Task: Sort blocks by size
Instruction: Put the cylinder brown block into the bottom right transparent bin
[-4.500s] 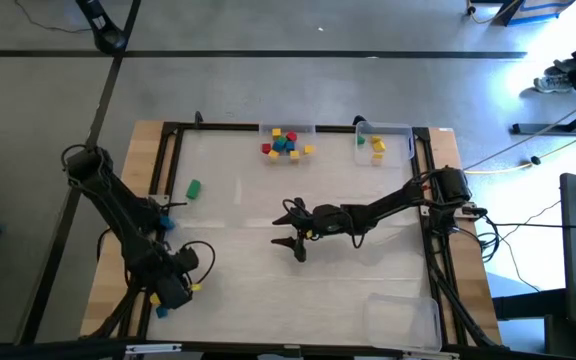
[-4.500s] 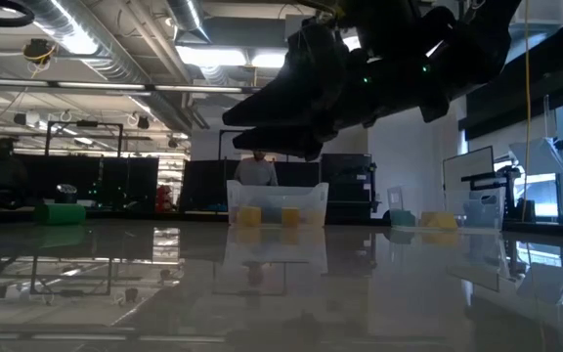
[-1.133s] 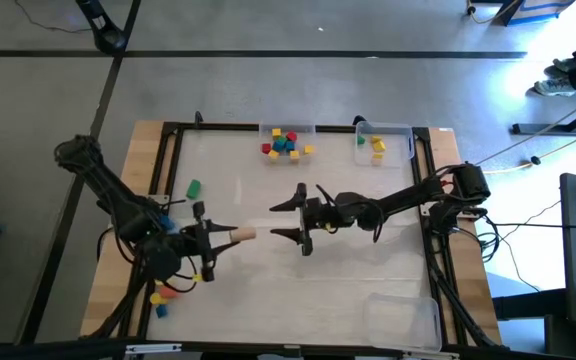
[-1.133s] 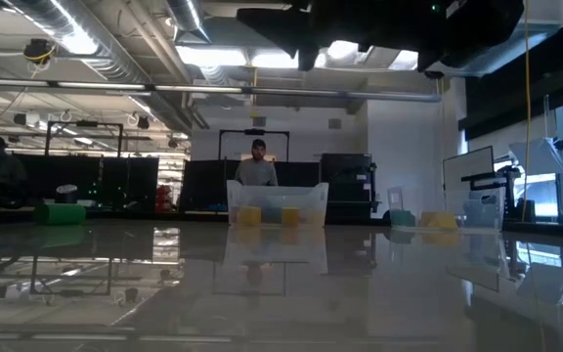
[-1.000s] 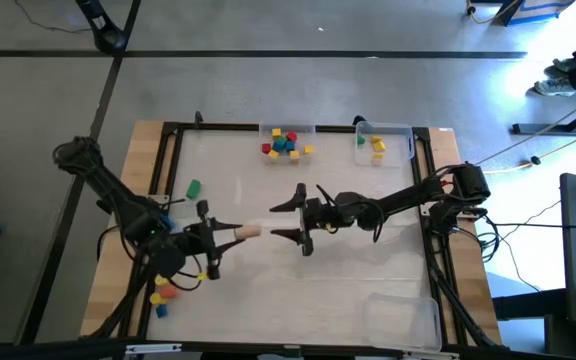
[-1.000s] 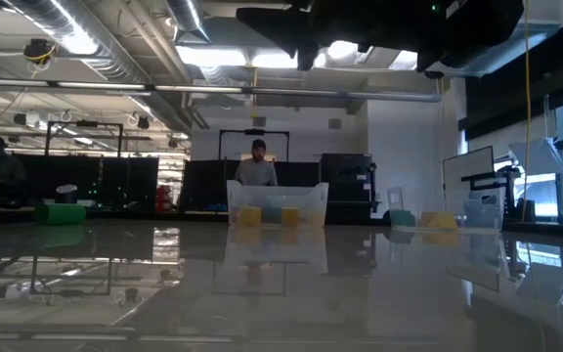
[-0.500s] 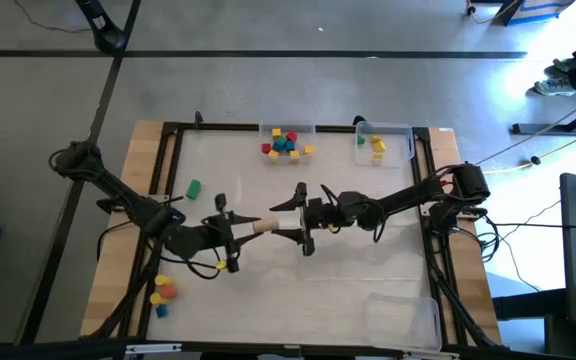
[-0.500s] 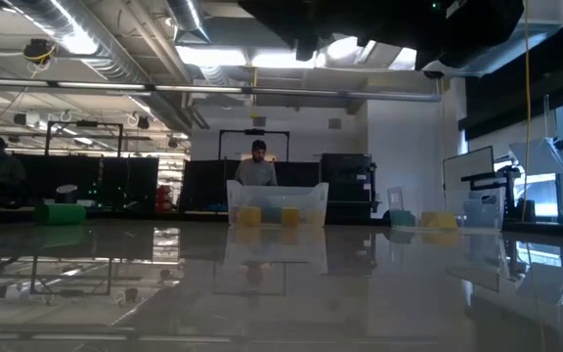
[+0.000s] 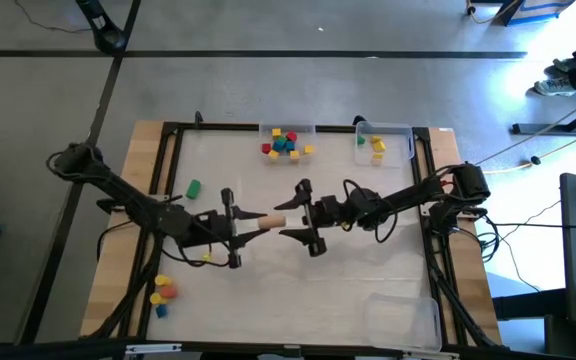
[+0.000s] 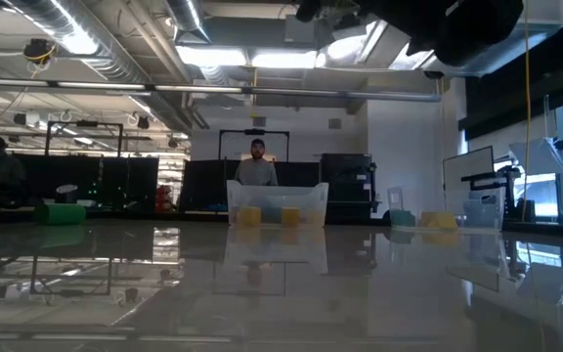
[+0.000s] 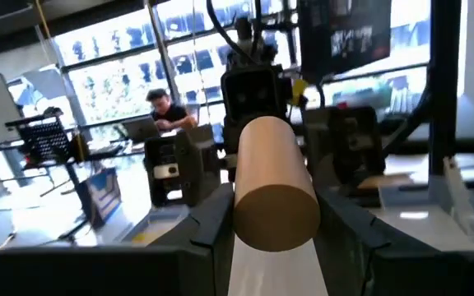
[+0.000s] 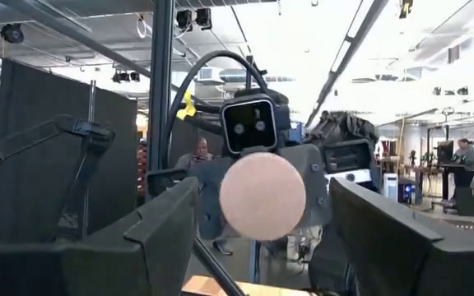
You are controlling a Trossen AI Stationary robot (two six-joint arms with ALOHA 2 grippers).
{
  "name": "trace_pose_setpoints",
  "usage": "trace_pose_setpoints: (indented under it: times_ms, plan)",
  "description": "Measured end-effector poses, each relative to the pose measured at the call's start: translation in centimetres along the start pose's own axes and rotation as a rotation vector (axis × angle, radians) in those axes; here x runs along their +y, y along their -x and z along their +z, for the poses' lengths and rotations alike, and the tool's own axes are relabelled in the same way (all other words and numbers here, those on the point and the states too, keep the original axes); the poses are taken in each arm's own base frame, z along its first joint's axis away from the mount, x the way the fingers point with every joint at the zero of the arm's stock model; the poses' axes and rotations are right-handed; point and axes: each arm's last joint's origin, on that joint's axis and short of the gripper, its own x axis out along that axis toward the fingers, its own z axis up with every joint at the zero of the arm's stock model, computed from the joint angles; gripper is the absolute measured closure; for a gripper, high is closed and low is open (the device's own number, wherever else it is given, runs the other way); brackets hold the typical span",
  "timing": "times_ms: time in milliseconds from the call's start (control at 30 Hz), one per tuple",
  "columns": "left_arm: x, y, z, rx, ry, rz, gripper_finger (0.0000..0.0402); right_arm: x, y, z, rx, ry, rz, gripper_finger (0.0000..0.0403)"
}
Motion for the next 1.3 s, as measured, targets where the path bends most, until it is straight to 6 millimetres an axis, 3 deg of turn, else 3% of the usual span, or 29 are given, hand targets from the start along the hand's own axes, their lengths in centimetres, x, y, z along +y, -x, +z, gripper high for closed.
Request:
trace_pose_setpoints:
  times_ms: [267,700,1067,1300]
  plan:
    - [0.7,-0.6,0.0,-0.030,0.011,-0.028,0.0286,0.0,-1.9,0.8,0.018,0.038,0.067,0.0142]
    - [0.5,-0.5,0.2,-0.052,0.015,-0.047,0.0286,-0.1,-2.1,1.0,0.015,0.100,0.070,0.0269]
    - [0.4,-0.3,0.0,-0.028,-0.018,-0.082,0.0216,-0.1,-2.1,0.8,0.061,0.097,0.075,0.0267]
    - [1.1,2.0,0.9,0.053,-0.070,-0.080,0.0186,-0.1,-1.8,1.9,0.179,0.081,0.055,0.0266]
